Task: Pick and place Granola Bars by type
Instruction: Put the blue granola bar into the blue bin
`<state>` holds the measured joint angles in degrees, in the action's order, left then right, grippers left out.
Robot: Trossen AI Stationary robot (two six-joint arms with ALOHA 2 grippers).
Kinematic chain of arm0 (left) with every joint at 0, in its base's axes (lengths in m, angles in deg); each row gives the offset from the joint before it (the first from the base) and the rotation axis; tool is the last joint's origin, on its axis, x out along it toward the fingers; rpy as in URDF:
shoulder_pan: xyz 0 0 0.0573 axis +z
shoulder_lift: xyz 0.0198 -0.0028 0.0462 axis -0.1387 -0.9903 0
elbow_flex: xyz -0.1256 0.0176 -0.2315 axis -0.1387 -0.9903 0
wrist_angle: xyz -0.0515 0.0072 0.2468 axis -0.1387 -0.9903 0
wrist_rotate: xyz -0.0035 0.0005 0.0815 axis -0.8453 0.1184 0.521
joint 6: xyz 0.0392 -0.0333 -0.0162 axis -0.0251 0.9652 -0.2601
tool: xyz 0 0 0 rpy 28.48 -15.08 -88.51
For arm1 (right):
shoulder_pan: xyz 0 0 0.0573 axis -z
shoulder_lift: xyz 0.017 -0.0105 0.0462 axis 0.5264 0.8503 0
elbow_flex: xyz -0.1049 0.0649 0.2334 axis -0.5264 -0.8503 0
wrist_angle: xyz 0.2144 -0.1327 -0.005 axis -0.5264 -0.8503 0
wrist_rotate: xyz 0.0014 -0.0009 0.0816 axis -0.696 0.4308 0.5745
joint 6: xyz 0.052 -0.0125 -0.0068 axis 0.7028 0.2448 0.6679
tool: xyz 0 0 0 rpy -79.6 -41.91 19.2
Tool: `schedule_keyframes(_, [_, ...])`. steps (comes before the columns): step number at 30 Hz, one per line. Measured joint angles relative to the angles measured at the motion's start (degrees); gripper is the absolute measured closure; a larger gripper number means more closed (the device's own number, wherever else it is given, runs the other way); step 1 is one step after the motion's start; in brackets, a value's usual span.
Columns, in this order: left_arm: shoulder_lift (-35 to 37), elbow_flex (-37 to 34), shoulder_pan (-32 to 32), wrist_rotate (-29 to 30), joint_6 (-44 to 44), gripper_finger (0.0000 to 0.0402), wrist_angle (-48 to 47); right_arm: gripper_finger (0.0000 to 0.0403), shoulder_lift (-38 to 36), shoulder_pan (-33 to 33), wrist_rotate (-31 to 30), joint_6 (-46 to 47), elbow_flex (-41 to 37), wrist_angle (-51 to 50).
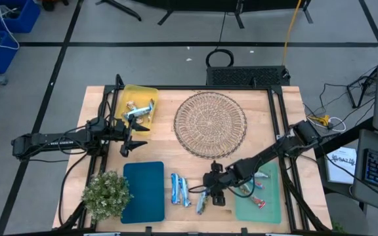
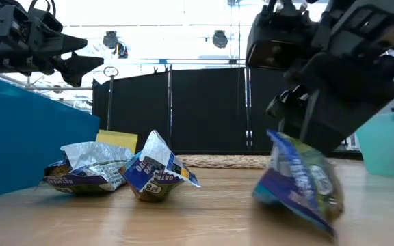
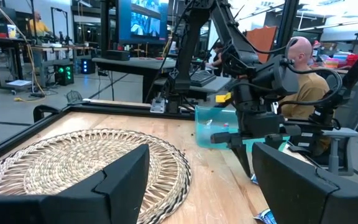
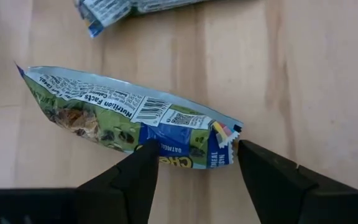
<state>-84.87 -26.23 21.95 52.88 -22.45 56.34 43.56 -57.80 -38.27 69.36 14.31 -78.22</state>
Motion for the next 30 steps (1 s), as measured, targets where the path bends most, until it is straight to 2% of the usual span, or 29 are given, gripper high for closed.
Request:
schedule_keyframes(3, [-0.01, 0.0, 0.0, 0.0, 0.0, 0.0119, 0.01, 0.0208, -0.02, 0.84, -0.09, -1.45, 0.0, 0.02])
schedule_keyframes(6, [0.0, 0.0, 0.0, 0.0, 0.0, 0.0119, 0.0, 0.024, -0.02, 1.73, -0.23, -3.42, 0.0, 0.02])
schedule_keyframes(14, [0.0, 0.0, 0.0, 0.0, 0.0, 0.0119, 0.0, 0.0387, -0.07, 3.69, -0.27, -10.18, -0.02, 0.38])
schedule_keyframes(19, [-0.01, 0.0, 0.0, 0.0, 0.0, 0.0119, 0.0, 0.0402, -0.02, 4.24, -0.42, -14.0, -0.07, 0.91])
schedule_keyframes(22, [0.0, 0.0, 0.0, 0.0, 0.0, 0.0119, 0.02, 0.0403, 0.0, 4.2, -3.57, -16.62, -0.07, 1.98])
schedule_keyframes(28, [-0.02, 0.0, 0.0, 0.0, 0.0, 0.0119, 0.0, 0.0403, -0.24, 4.07, -5.01, -21.71, -0.09, 3.71])
schedule_keyframes(30, [0.0, 0.0, 0.0, 0.0, 0.01, 0.0119, 0.0, 0.0403, -0.37, 3.69, -7.16, -23.64, -0.09, 4.31])
